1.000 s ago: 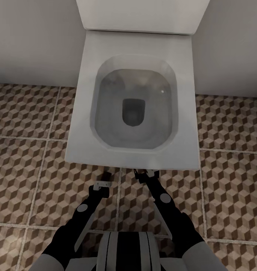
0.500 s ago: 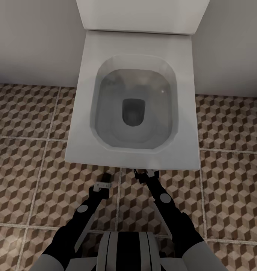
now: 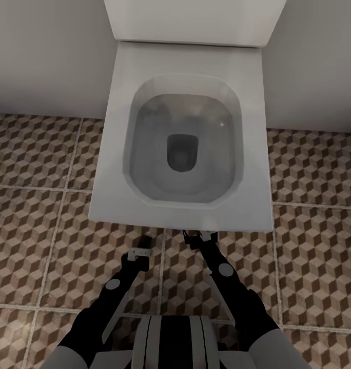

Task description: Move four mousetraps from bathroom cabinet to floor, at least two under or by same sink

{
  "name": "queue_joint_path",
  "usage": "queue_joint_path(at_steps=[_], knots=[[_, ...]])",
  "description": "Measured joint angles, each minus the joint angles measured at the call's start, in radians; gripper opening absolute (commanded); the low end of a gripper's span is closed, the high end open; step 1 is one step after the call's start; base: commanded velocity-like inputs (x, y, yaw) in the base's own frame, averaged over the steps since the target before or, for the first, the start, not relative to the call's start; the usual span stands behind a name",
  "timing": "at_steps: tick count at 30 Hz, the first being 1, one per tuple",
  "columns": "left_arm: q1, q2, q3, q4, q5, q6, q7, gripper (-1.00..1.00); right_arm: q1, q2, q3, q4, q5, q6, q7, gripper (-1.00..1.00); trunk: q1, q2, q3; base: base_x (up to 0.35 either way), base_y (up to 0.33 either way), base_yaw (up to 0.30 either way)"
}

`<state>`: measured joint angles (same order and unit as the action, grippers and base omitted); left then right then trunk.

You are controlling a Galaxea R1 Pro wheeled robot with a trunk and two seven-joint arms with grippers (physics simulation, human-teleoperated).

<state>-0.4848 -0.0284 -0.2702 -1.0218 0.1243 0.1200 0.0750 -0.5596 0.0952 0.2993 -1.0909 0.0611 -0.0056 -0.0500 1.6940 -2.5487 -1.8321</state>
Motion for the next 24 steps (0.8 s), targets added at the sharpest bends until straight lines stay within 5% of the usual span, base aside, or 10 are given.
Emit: queue_joint_path(at_steps=[16,17,24], knots=[[0.000,0.001,-0.001,0.000,0.001,-0.001,0.002,-1.00,0.000,0.000,0.000,0.000,0.000,0.000,0.000,1.00,0.000,0.000,0.000,0.000,0.000,0.000],[0.000,0.001,-0.001,0.000,0.002,-0.001,0.002,1.00,0.000,0.000,0.000,0.000,0.000,0.000,0.000,1.00,0.000,0.000,0.000,0.000,0.000,0.000],[0.000,0.002,0.000,0.005,0.003,0.000,0.002,1.00,0.000,0.000,0.000,0.000,0.000,0.000,0.000,1.00,0.000,0.000,0.000,0.000,0.000,0.000]])
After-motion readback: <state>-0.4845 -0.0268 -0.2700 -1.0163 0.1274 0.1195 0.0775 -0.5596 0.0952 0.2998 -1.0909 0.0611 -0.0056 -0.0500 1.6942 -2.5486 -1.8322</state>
